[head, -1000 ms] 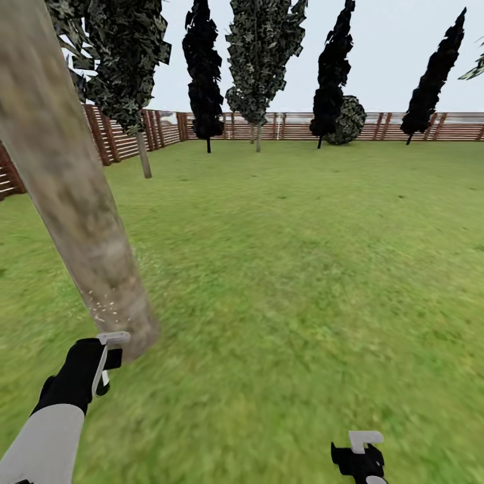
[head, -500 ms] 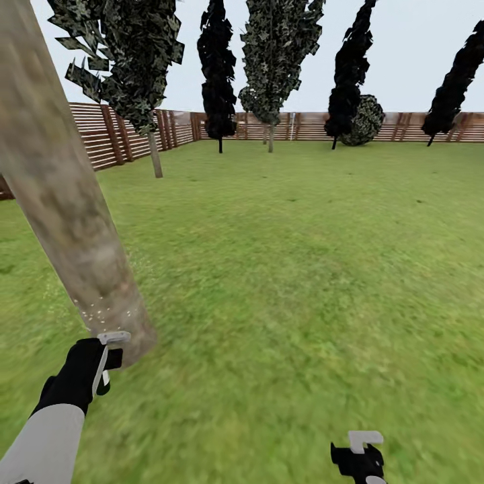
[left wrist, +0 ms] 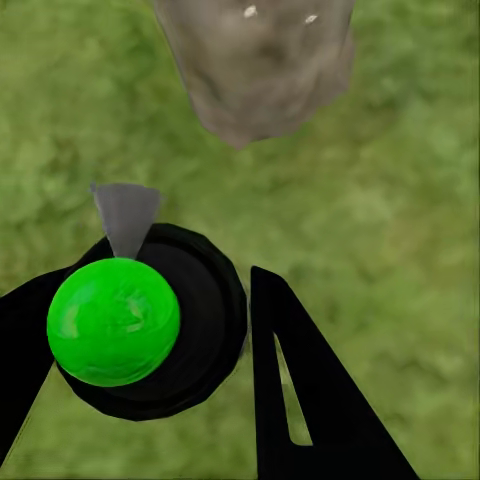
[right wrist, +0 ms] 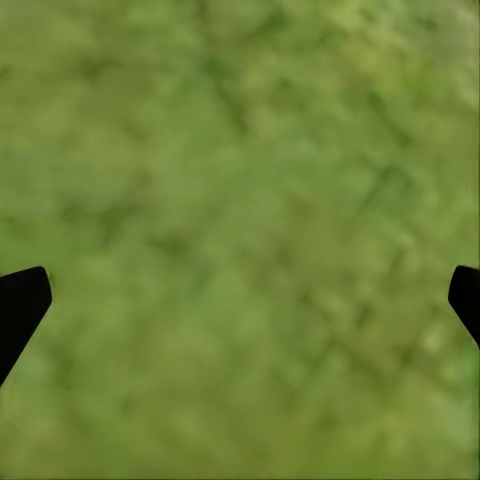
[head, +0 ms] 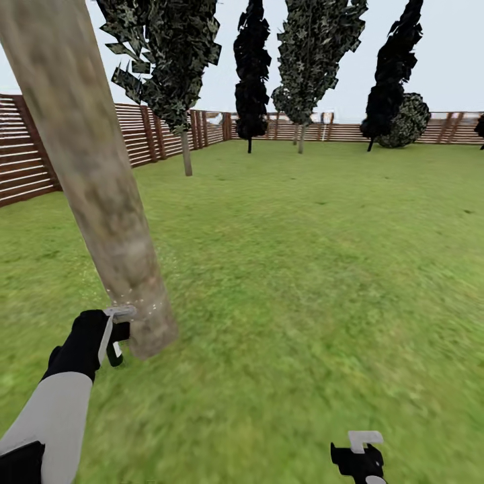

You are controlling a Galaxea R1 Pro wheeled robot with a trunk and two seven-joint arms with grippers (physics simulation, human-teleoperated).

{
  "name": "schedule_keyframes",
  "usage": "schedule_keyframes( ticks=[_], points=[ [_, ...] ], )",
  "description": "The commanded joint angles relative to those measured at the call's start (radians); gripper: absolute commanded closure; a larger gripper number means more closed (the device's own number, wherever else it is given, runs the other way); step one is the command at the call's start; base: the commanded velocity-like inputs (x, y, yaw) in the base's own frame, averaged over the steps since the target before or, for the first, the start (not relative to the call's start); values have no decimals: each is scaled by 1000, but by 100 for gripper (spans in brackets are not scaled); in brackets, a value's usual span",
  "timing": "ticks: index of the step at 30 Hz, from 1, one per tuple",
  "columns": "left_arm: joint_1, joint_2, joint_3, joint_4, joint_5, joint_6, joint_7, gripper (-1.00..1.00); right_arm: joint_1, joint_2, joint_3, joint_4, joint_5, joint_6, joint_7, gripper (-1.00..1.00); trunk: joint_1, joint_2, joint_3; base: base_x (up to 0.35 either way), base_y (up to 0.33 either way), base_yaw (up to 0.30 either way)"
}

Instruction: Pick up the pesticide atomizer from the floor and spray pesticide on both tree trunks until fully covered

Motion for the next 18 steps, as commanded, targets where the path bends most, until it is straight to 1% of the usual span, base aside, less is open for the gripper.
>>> schedule_keyframes(
  ticks=[1,4,9,13,18],
  points=[
    [-11,0,1,-3,-6,9,-2,100,0,0,8,1,-3,-2,-5,-100,0,0,-1,0,0,138],
    [-9,-1,0,-4,-7,12,2,100,0,-1,7,2,-4,-2,-5,-100,0,0,-1,31,-12,27],
    [-7,-3,-1,-4,-8,12,4,100,0,-2,6,1,-4,-2,-6,-100,0,0,-1,211,-143,1],
    [-8,-2,-1,-5,-8,12,4,100,0,-2,6,1,-4,-1,-6,-100,0,0,-1,174,-216,0],
    [-8,-5,-2,-5,-11,12,4,100,0,-2,6,1,-4,-1,-6,-100,0,0,-1,20,-271,0]
  ],
)
